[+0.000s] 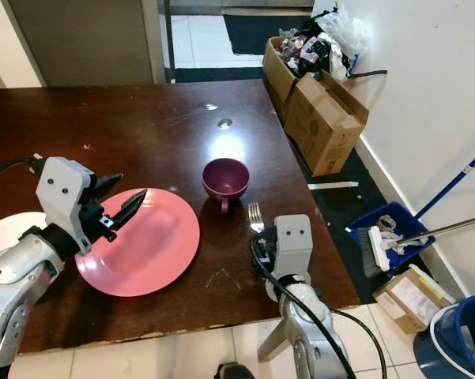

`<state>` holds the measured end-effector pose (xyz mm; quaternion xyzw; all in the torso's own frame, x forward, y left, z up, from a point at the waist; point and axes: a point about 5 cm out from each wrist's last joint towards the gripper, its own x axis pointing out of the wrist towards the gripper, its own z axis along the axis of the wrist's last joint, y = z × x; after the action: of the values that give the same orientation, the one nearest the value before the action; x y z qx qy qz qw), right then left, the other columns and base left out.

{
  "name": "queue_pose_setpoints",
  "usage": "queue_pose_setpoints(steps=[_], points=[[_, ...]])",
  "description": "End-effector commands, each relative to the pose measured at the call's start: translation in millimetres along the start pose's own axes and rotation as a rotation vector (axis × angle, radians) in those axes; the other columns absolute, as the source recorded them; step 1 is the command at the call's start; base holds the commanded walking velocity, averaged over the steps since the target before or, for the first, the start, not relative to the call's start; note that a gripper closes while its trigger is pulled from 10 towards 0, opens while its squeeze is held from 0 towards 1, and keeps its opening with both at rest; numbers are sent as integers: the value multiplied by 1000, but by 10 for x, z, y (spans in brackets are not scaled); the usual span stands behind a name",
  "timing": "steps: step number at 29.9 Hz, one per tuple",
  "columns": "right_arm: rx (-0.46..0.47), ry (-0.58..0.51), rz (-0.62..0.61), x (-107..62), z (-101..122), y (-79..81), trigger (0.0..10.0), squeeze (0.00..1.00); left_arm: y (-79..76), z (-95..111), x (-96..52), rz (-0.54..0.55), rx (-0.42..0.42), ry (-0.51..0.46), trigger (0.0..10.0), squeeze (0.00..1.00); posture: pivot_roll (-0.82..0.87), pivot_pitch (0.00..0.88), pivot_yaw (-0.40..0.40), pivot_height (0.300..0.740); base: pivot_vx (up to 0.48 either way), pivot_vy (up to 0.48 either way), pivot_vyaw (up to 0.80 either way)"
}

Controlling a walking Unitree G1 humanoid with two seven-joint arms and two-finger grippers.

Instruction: Setting the table

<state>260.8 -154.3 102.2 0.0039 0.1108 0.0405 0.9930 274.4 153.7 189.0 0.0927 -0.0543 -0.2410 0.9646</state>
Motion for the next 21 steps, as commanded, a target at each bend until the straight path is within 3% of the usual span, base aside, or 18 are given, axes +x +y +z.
queue_pose_setpoints(steps=[1,2,11,16,20,21], points=[[-9,-19,-12,-27,29,-15,10000,1000,-10,-27,-13,-7,0,20,10000,75,-128,48,39,740,0,0,0],[-28,-43,-20,-38,78,-25,10000,0,-10,-27,-12,-8,0,20,10000,71,-128,48,39,740,0,0,0],[-117,-222,-132,-135,407,-96,10000,0,-37,-17,-8,-50,-28,17,10000,78,-134,54,38,740,0,0,0],[-87,-383,-154,-174,669,-86,10000,0,-109,40,-79,-204,-45,11,10000,82,-133,54,41,740,0,0,0],[-98,-451,-131,-164,822,-52,10000,0,5,56,-56,-133,-31,2,10000,82,-130,53,43,740,0,0,0],[-94,-483,-109,-153,897,-21,10000,0,115,70,-22,-39,-9,-12,10000,78,-127,52,41,740,0,0,0]])
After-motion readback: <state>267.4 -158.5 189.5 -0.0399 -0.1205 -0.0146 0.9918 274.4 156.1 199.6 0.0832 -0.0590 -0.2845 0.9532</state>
